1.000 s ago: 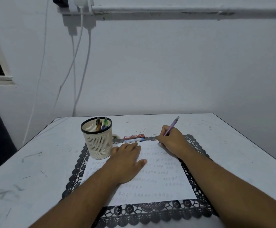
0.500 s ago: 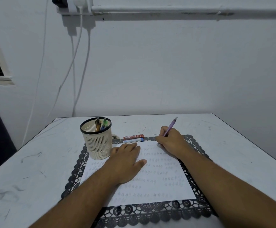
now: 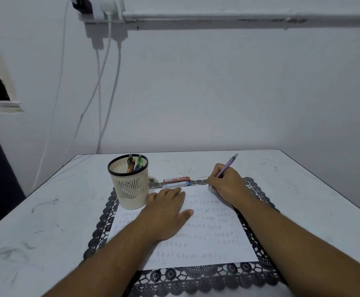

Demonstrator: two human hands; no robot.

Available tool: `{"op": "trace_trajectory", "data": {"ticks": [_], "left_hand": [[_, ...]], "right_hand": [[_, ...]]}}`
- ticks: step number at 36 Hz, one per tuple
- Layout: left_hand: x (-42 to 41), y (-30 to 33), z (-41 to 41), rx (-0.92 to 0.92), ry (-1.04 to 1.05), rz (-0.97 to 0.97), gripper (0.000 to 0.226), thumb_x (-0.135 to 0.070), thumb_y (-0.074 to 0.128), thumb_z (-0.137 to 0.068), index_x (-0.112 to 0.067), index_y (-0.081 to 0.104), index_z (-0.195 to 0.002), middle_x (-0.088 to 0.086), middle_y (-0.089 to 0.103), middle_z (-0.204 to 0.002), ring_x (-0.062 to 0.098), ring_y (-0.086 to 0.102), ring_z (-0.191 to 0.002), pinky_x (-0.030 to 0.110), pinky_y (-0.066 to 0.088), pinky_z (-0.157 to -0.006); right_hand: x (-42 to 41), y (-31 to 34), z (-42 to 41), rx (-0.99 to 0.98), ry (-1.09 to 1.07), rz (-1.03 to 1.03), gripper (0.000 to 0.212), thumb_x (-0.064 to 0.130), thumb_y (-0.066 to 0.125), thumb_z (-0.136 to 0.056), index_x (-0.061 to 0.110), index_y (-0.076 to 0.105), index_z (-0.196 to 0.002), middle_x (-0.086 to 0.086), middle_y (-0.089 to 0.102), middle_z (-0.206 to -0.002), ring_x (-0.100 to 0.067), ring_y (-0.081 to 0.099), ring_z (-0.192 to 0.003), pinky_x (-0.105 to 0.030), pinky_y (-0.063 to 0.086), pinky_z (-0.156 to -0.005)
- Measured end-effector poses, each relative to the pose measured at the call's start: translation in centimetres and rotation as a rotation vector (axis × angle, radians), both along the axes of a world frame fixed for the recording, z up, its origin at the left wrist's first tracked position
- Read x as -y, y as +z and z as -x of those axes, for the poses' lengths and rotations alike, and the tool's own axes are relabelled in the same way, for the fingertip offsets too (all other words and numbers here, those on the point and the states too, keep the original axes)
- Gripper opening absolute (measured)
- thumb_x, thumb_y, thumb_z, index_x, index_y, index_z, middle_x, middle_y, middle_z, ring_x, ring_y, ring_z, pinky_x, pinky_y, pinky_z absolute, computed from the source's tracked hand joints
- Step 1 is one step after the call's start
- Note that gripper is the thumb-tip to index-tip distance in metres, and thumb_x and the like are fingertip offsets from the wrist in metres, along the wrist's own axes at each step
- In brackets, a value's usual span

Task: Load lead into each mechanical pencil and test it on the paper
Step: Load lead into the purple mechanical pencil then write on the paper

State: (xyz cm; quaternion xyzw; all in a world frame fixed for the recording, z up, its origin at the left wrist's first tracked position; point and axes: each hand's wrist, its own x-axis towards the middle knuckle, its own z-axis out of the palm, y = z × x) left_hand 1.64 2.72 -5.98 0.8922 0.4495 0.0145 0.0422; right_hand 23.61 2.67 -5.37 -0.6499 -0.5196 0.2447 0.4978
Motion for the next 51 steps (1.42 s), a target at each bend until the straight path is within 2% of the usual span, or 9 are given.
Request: {"op": "trace_trajectory", "data": {"ticks": [4, 11, 14, 18, 24, 28, 35, 43, 51], "left_hand": [[-0.1, 0.0, 0.2, 0.009, -0.001, 0.001, 0.066, -0.060, 0.028, -0.106, -0.025, 0.023, -0.162, -0.004, 0.014, -0.172, 0.020, 0.012, -0.157, 0.052, 0.011, -0.125], [-0.1, -0.1, 0.3, 0.017, -0.001, -0.008, 0.066, -0.060, 0.028, -0.106, -0.024, 0.024, -0.161, -0.004, 0.014, -0.172, 0.020, 0.013, -0.157, 0.052, 0.011, -0.124], [-0.1, -0.2, 0.3, 0.018, 0.002, -0.006, 0.066, -0.060, 0.028, -0.106, -0.024, 0.024, -0.161, -0.004, 0.013, -0.172, 0.019, 0.012, -0.157, 0.051, 0.010, -0.124], [-0.1, -0.1, 0.4, 0.034, 0.005, 0.006, 0.066, -0.059, 0.031, -0.105, -0.022, 0.027, -0.160, -0.002, 0.015, -0.172, 0.021, 0.013, -0.157, 0.050, 0.012, -0.124], [-0.2, 0.2, 0.8, 0.087, 0.044, 0.039, 0.058, -0.058, 0.038, -0.104, -0.013, 0.046, -0.140, 0.003, 0.032, -0.164, 0.022, 0.028, -0.150, 0.044, 0.028, -0.122], [-0.6, 0.2, 1.0, 0.097, 0.062, 0.034, 0.054, -0.059, 0.040, -0.103, -0.011, 0.051, -0.127, 0.004, 0.041, -0.156, 0.022, 0.036, -0.142, 0.045, 0.036, -0.116], [-0.3, 0.3, 0.9, 0.068, 0.062, 0.018, 0.065, -0.059, 0.039, -0.104, -0.014, 0.043, -0.149, 0.003, 0.032, -0.165, 0.022, 0.029, -0.150, 0.044, 0.030, -0.122], [-0.2, 0.5, 0.8, 0.055, 0.059, 0.008, 0.061, -0.058, 0.038, -0.104, -0.016, 0.043, -0.148, 0.002, 0.033, -0.164, 0.022, 0.029, -0.149, 0.043, 0.029, -0.122], [0.0, 0.7, 0.7, 0.040, 0.065, 0.032, 0.061, -0.057, 0.038, -0.105, -0.015, 0.042, -0.148, 0.003, 0.030, -0.166, 0.022, 0.027, -0.151, 0.045, 0.028, -0.123]], "right_hand": [[0.2, 0.3, 0.2, -0.138, 0.034, -0.009, 0.006, -0.011, 0.059, -0.091, -0.012, 0.053, -0.090, -0.017, 0.050, -0.073, -0.025, 0.045, -0.065, -0.021, 0.039, -0.048], [0.2, 0.2, 0.4, -0.193, 0.062, 0.045, 0.020, -0.011, 0.057, -0.088, 0.005, 0.050, -0.077, -0.017, 0.045, -0.071, -0.024, 0.043, -0.056, -0.027, 0.035, -0.047], [0.3, 0.2, 0.3, -0.182, 0.057, 0.037, 0.018, -0.009, 0.059, -0.090, 0.004, 0.052, -0.078, -0.018, 0.049, -0.071, -0.022, 0.046, -0.053, -0.023, 0.039, -0.045], [0.0, 0.1, 0.2, -0.235, 0.087, 0.017, 0.017, -0.012, 0.060, -0.089, 0.002, 0.056, -0.080, -0.022, 0.055, -0.077, -0.029, 0.055, -0.064, -0.032, 0.047, -0.055], [-0.6, 0.7, 1.6, -0.288, 0.167, 0.038, 0.008, -0.010, 0.067, -0.091, -0.003, 0.067, -0.088, -0.019, 0.065, -0.086, -0.028, 0.068, -0.077, -0.022, 0.060, -0.066], [-1.0, 0.9, 2.9, -0.258, 0.250, 0.024, 0.005, -0.012, 0.064, -0.091, -0.007, 0.065, -0.091, -0.024, 0.063, -0.084, -0.031, 0.063, -0.077, -0.031, 0.062, -0.070], [-1.1, 0.4, 3.5, -0.182, 0.263, 0.041, 0.005, -0.008, 0.065, -0.094, -0.010, 0.061, -0.091, -0.026, 0.061, -0.083, -0.030, 0.059, -0.074, -0.029, 0.057, -0.064], [-1.0, 0.4, 3.6, -0.067, 0.284, 0.060, 0.008, -0.005, 0.065, -0.093, -0.008, 0.060, -0.088, -0.032, 0.061, -0.078, -0.027, 0.057, -0.069, -0.036, 0.050, -0.066], [-1.2, 0.3, 3.5, -0.017, 0.230, 0.057, 0.007, -0.001, 0.066, -0.094, -0.003, 0.063, -0.088, -0.034, 0.068, -0.085, -0.022, 0.060, -0.065, -0.032, 0.053, -0.064]]}}
